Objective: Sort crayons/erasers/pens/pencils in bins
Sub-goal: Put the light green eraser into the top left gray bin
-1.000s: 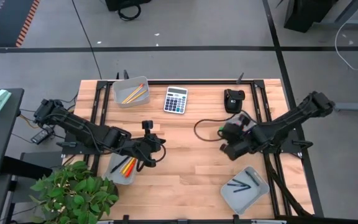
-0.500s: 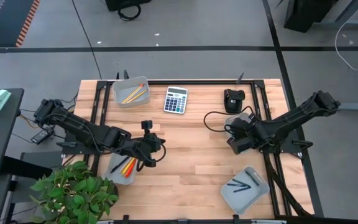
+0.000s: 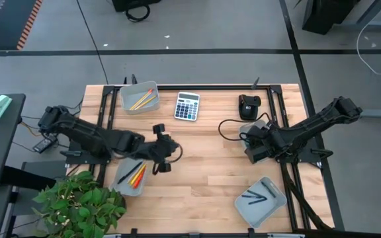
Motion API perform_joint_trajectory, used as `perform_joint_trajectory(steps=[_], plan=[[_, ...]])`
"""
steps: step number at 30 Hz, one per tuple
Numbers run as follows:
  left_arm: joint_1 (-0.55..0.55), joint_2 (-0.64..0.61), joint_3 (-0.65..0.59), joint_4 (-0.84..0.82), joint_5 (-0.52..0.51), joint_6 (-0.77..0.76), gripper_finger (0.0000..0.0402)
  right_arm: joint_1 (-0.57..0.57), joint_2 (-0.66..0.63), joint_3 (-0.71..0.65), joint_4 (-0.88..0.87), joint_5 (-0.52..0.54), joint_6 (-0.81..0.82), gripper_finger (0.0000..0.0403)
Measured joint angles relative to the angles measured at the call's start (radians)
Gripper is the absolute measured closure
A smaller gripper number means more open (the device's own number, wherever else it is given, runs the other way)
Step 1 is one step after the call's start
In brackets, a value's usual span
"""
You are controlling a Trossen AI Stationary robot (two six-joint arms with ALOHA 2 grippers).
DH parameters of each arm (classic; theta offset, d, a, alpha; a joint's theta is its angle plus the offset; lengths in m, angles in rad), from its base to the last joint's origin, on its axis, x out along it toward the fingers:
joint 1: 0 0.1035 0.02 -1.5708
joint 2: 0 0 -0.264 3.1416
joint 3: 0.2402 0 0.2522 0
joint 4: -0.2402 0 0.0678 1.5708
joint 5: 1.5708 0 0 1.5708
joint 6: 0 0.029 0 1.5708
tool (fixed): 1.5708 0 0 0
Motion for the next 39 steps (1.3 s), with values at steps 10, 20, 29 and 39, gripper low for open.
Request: perform_joint_trajectory(steps=[10,20,29,39], plan=[[0.142,0.050,0.001,-0.278,0.416,-0.114,0.0375,0.029,-0.031,0.016,0.050,-0.070,-0.032,0.0236],[0.151,0.231,0.000,-0.364,0.531,0.078,0.0324,0.148,-0.047,0.143,0.093,-0.023,-0.082,0.0238],[0.151,0.411,0.000,-0.378,0.529,0.227,0.0263,0.212,-0.036,0.255,0.101,-0.006,-0.179,0.0238],[0.151,0.429,0.003,-0.363,0.494,0.241,0.0200,0.252,-0.021,0.303,0.119,0.072,-0.218,0.0238]])
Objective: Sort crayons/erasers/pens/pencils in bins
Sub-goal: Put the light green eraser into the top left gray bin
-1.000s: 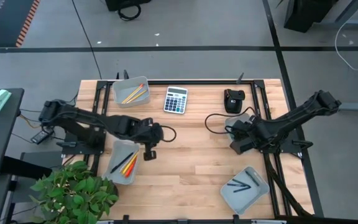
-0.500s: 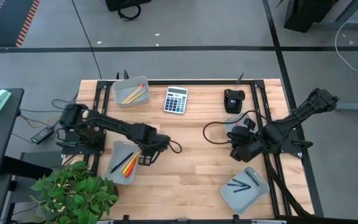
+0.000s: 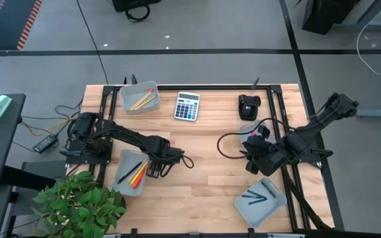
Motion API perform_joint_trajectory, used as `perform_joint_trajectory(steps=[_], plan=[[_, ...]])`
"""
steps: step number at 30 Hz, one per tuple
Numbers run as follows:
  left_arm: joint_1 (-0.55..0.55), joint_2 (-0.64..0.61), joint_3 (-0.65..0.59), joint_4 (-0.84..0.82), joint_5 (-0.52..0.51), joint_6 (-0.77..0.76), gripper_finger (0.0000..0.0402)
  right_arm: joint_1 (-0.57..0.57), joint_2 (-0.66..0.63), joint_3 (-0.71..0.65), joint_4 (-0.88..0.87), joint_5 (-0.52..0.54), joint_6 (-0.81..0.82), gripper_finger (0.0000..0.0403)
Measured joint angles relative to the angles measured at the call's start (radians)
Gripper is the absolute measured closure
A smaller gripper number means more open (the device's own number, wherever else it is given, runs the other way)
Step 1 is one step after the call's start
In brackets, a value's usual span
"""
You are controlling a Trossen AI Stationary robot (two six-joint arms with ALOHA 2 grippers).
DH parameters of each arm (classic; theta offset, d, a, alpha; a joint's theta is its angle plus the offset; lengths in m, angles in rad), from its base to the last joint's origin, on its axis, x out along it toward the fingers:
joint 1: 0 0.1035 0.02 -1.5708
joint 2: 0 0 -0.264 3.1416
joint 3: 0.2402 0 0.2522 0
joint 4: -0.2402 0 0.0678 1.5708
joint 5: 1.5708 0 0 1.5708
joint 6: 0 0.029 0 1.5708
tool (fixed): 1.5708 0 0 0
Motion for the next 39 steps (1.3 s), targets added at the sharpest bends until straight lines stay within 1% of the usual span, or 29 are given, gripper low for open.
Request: perform_joint_trajectory(steps=[5,12,15,17,19,23,24,28,31,34,36,39], plan=[[0.010,0.005,-0.004,0.028,-0.091,0.045,0.0201,0.007,0.007,-0.008,-0.002,-0.002,0.004,0.0238],[0.040,0.005,-0.004,0.043,-0.088,0.056,0.0217,0.007,0.007,-0.008,0.002,-0.006,0.005,0.0238],[0.040,0.005,-0.004,0.045,-0.096,0.069,0.0232,0.007,0.007,-0.008,0.002,-0.007,0.005,0.0238],[0.037,0.005,-0.004,0.045,-0.098,0.074,0.0250,0.007,0.007,-0.008,0.002,-0.008,0.004,0.0238],[0.037,0.005,-0.004,0.043,-0.101,0.074,0.0278,0.007,0.007,-0.009,0.002,-0.008,0.004,0.0238],[0.050,0.005,-0.004,0.046,-0.116,0.075,0.0372,0.006,0.007,-0.009,0.002,-0.008,-0.009,0.0238],[0.056,0.005,-0.004,0.051,-0.112,0.075,0.0377,0.006,0.007,-0.009,0.002,-0.008,-0.012,0.0238],[0.068,0.005,0.009,0.079,-0.107,0.107,0.0376,0.006,0.007,-0.009,0.003,-0.008,-0.011,0.0238],[0.069,0.003,0.052,0.170,-0.106,0.143,0.0376,0.007,0.007,-0.009,0.030,0.004,-0.027,0.0238],[0.068,0.003,0.111,0.292,-0.095,0.165,0.0376,0.033,0.007,-0.010,0.091,0.048,-0.101,0.0238],[0.068,0.002,0.120,0.454,-0.054,0.171,0.0376,0.064,0.007,-0.015,0.120,0.108,-0.134,0.0238],[0.067,0.002,0.068,0.782,0.011,0.184,0.0376,0.105,0.007,-0.050,0.132,0.192,-0.133,0.0238]])
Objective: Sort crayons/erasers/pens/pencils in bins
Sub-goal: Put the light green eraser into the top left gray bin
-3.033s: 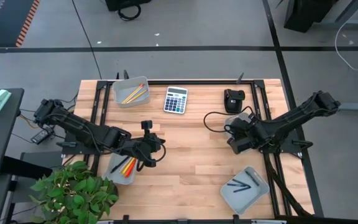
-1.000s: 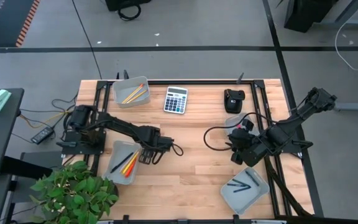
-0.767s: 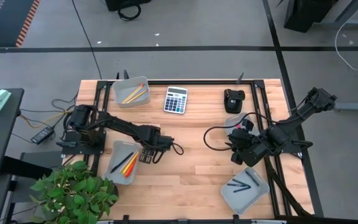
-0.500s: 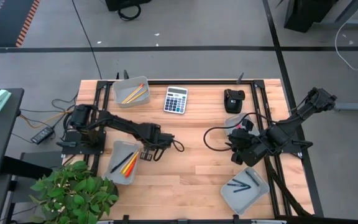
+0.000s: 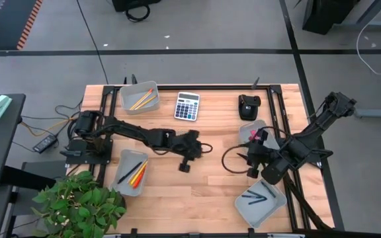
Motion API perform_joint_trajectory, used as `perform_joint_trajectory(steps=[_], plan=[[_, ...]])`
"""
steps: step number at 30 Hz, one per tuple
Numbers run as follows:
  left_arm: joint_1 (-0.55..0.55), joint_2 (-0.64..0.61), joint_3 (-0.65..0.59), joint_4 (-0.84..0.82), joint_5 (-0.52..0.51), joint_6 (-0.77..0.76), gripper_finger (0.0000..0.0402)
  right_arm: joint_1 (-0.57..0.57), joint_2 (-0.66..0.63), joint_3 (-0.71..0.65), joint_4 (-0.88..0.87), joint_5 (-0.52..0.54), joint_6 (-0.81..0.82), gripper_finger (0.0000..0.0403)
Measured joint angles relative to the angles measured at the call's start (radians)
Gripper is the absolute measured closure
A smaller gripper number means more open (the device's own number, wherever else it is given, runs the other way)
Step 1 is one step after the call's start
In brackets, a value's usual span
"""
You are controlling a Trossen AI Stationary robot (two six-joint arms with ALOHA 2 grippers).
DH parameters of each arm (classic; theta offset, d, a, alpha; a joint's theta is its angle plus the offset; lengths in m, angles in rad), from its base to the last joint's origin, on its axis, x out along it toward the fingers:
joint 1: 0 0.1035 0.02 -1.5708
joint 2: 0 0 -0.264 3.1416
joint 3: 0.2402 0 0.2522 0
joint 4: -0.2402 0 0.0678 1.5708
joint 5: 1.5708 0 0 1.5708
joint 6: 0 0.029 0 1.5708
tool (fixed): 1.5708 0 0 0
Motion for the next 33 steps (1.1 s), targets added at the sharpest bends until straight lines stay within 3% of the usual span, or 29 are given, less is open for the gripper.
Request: perform_joint_trajectory(steps=[4,7,11,14,21,25,28,33], plan=[[0.018,0.000,-0.119,0.465,0.026,-0.025,0.0376,0.040,0.000,-0.061,0.008,0.005,0.041,0.0238],[0.055,0.001,-0.194,0.740,0.118,-0.104,0.0376,0.069,0.000,-0.103,0.073,0.044,0.036,0.0238],[0.086,0.000,-0.266,0.968,0.208,-0.203,0.0376,0.084,0.000,-0.163,0.260,0.165,-0.067,0.0238],[0.087,0.001,-0.295,1.119,0.243,-0.249,0.0376,0.060,0.000,-0.216,0.440,0.187,-0.171,0.0238],[0.057,0.001,-0.298,1.140,0.268,-0.268,0.0371,-0.023,0.000,-0.282,0.751,0.124,-0.369,0.0238],[0.048,0.001,-0.298,1.157,0.269,-0.268,0.0374,-0.077,0.000,-0.297,0.953,-0.033,-0.504,0.0238],[0.042,0.001,-0.298,1.193,0.265,-0.272,0.0376,-0.126,0.000,-0.296,1.005,-0.130,-0.528,0.0238],[0.024,0.001,-0.298,1.198,0.230,-0.284,0.0365,-0.196,0.000,-0.294,1.010,-0.202,-0.527,0.0238]])
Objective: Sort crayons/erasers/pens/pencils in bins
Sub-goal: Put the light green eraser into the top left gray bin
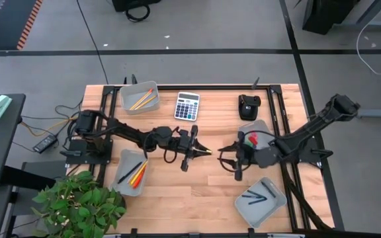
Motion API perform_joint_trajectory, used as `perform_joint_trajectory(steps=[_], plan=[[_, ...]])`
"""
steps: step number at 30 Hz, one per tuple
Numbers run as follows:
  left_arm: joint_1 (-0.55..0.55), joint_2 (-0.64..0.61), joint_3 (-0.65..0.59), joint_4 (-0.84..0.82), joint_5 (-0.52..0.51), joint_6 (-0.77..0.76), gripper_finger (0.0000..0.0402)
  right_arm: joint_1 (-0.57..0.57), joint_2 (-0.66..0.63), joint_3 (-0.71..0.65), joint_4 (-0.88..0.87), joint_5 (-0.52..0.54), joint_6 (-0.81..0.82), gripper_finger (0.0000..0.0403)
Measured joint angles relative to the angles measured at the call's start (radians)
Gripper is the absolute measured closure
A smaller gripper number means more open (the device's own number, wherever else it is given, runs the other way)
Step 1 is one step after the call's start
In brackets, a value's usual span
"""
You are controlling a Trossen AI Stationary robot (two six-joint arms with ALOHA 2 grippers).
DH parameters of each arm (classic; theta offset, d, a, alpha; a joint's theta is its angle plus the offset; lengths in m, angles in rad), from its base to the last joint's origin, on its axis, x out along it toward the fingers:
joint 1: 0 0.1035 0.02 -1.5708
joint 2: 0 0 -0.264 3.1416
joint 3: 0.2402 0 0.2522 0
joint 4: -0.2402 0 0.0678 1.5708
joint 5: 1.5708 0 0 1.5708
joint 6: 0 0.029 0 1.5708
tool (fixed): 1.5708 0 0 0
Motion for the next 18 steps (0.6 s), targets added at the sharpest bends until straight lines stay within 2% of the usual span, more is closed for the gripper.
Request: perform_joint_trajectory(steps=[9,14,18], plan=[[-0.009,0.000,0.000,0.016,-0.022,-0.003,0.0375,-0.090,0.000,0.002,0.071,-0.134,-0.045,0.0238],[-0.008,0.000,0.000,0.015,-0.054,-0.005,0.0358,-0.110,0.000,0.002,0.081,-0.237,-0.047,0.0238],[-0.008,0.000,0.000,0.015,-0.057,-0.005,0.0369,-0.130,0.000,0.002,0.081,-0.246,-0.041,0.0238]])
